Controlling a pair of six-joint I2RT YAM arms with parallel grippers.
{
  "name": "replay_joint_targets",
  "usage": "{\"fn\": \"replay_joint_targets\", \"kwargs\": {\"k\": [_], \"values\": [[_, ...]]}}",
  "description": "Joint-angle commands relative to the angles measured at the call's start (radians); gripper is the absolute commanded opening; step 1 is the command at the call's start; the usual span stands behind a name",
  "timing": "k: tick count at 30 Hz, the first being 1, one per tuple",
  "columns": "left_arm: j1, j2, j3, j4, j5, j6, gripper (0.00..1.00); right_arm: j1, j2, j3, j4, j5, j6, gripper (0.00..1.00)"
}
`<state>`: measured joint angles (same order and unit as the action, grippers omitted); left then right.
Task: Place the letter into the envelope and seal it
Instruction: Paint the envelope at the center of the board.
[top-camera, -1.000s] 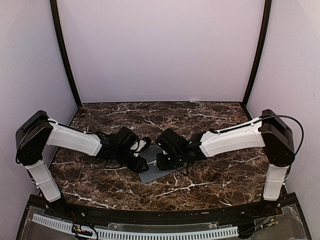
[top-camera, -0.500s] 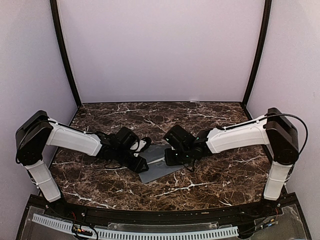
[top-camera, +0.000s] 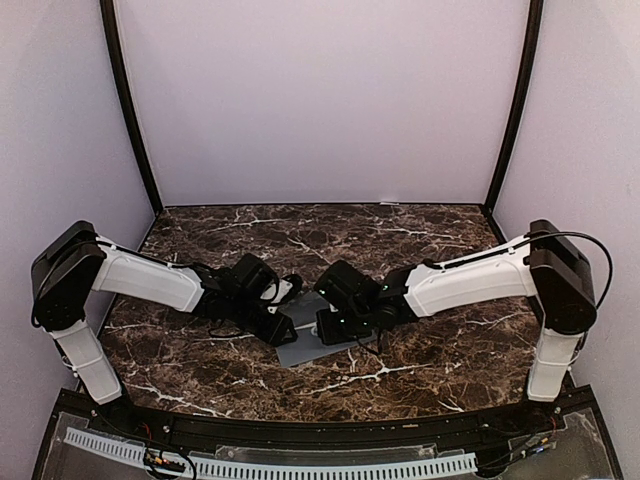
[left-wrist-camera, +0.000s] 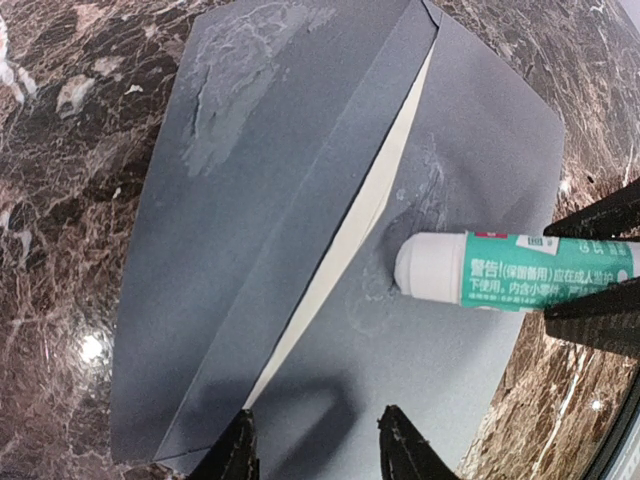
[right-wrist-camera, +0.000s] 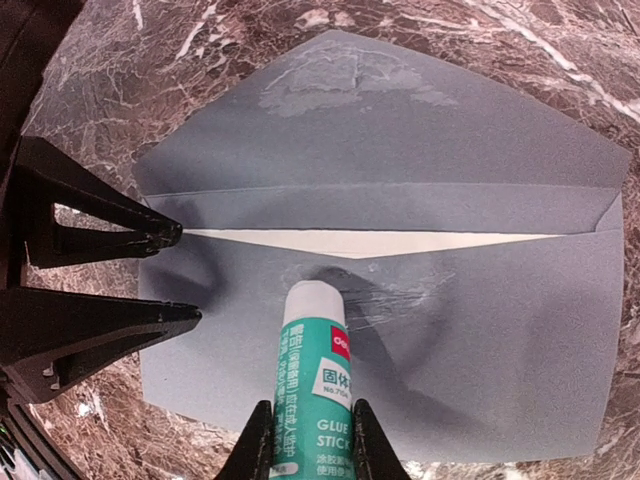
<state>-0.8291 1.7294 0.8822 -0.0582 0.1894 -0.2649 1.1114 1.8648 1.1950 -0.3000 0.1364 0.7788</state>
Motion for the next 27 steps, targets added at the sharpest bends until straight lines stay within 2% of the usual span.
{"fn": "replay_joint_targets", "kwargs": {"k": [1, 10, 27], "values": [[-0.005, 0.016, -0.011, -0.079, -0.002, 0.009, 0.41, 0.018, 0.028, 0.020, -0.025, -0.032, 0.008, 0.00], [-0.005, 0.016, -0.010, -0.079, -0.002, 0.009, 0.41, 0.009, 0.022, -0.001, -0.107, 0.025, 0.036, 0.00], [-0.005, 0.015, -0.009, -0.083, -0.004, 0.010, 0.41, -0.058, -0.046, -0.080, -0.140, 0.066, 0.045, 0.00]]}}
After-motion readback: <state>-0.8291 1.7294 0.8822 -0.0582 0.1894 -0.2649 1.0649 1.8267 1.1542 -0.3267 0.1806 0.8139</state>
